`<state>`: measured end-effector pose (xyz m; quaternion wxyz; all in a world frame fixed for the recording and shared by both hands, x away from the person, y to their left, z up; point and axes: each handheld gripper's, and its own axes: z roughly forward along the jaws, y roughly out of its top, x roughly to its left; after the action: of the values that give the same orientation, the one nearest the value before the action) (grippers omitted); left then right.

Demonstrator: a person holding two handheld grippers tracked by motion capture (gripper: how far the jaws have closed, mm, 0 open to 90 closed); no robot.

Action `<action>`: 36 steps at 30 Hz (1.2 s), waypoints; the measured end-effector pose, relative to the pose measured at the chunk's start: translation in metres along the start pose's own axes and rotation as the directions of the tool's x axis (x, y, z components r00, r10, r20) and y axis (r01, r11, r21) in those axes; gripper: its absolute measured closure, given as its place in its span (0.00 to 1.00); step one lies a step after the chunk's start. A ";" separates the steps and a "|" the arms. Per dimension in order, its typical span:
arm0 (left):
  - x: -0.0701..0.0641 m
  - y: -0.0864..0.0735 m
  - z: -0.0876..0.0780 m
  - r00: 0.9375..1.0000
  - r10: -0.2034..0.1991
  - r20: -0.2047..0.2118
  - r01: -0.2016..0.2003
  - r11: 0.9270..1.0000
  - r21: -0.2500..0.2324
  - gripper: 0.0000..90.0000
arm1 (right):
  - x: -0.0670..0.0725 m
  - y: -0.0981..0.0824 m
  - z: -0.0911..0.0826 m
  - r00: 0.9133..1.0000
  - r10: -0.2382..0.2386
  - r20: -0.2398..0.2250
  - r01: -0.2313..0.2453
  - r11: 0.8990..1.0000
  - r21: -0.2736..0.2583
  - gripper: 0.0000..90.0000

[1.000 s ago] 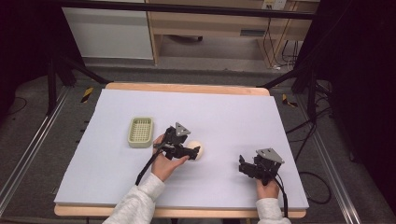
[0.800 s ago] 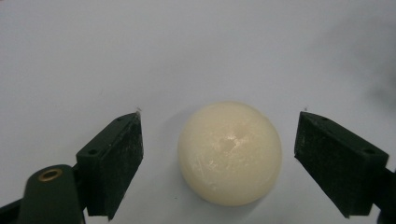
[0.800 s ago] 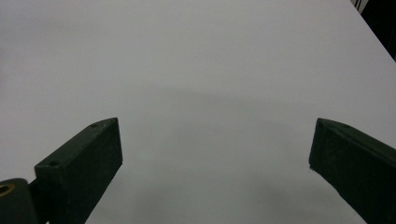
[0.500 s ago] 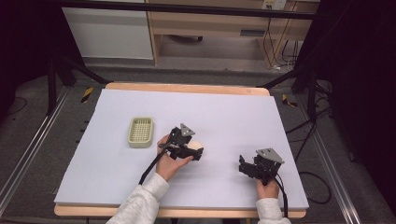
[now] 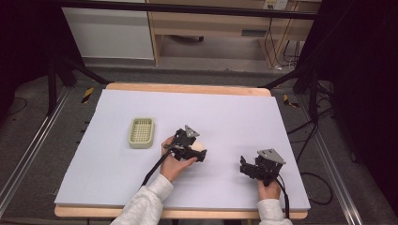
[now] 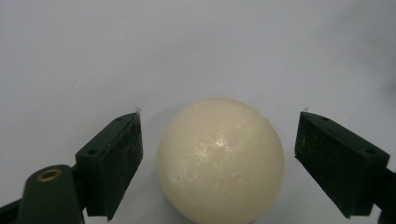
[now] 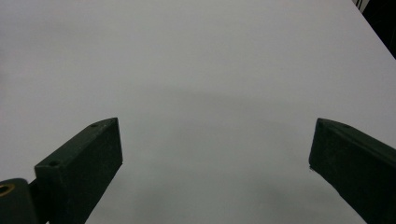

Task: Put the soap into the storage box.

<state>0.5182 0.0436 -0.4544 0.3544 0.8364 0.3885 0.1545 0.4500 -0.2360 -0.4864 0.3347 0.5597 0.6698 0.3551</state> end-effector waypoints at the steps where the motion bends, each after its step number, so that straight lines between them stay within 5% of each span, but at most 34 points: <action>1: 0.000 0.000 0.001 1.000 0.000 -0.001 0.000 1.000 0.004 0.17 | 0.000 0.000 0.000 1.000 0.000 0.001 0.000 1.000 0.000 0.03; 36: -0.002 -0.006 0.016 1.000 0.000 -0.007 0.000 0.998 0.067 0.26 | 0.000 0.000 0.000 1.000 0.003 -0.002 -0.003 1.000 0.002 0.03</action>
<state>0.5223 0.0373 -0.4694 0.3248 0.8474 0.3945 0.1442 0.4502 -0.2356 -0.4864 0.3330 0.5608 0.6696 0.3554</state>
